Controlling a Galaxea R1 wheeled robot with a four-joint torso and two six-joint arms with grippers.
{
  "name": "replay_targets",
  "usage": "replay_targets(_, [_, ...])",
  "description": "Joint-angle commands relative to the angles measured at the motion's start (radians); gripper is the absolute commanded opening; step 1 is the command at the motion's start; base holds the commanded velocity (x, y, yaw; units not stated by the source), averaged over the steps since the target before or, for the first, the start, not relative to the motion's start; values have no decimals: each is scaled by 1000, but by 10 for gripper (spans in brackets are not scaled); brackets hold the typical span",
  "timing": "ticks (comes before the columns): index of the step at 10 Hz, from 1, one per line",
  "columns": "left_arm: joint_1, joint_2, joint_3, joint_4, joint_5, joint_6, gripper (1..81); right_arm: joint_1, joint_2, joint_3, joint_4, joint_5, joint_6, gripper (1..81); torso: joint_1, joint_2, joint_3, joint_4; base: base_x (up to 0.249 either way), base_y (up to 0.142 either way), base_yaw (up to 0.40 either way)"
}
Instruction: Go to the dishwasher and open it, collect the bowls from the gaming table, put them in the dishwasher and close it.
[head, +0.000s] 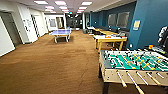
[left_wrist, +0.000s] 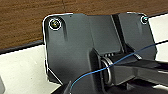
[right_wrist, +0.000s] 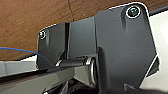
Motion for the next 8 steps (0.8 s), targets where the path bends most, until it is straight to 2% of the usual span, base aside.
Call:
replay_targets(1, [-49,-13,-1,-11,58,1,811,40,8,10,-13,-43,-4,811,0,0,0,0,124,0,0])
replay_targets(8, [-46,4,-1,-11,57,1,811,34,6,-5,-15,-43,-4,811,-2,0,0,0,124,0,0])
